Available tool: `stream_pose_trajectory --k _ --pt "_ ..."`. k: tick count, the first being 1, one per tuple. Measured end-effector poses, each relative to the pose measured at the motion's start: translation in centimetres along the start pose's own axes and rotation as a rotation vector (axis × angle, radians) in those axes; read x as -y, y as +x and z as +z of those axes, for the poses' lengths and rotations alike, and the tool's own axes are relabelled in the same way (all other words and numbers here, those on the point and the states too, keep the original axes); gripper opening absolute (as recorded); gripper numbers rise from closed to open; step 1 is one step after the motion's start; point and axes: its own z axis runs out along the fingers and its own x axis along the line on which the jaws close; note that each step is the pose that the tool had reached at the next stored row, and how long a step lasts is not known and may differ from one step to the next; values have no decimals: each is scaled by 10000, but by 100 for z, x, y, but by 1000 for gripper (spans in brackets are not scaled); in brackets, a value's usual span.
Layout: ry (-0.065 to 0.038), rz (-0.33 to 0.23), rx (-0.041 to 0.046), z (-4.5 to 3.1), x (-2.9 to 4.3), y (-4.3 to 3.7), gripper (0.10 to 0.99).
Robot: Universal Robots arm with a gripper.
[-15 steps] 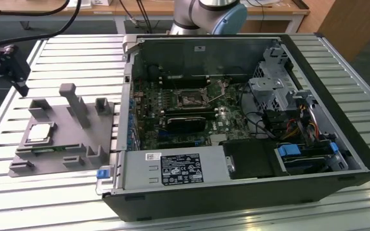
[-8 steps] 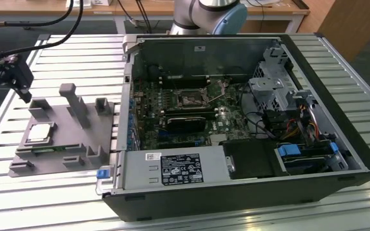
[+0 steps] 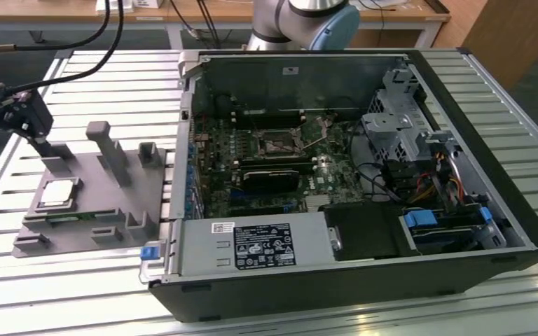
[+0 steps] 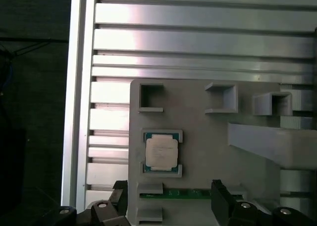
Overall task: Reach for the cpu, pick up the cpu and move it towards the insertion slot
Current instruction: 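Pick up the cpu and move it towards the insertion slot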
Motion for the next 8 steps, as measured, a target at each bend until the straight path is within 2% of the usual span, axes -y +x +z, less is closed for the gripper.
stream_pose_trajectory --k 8 --pt "0 1 -1 138 24 0 765"
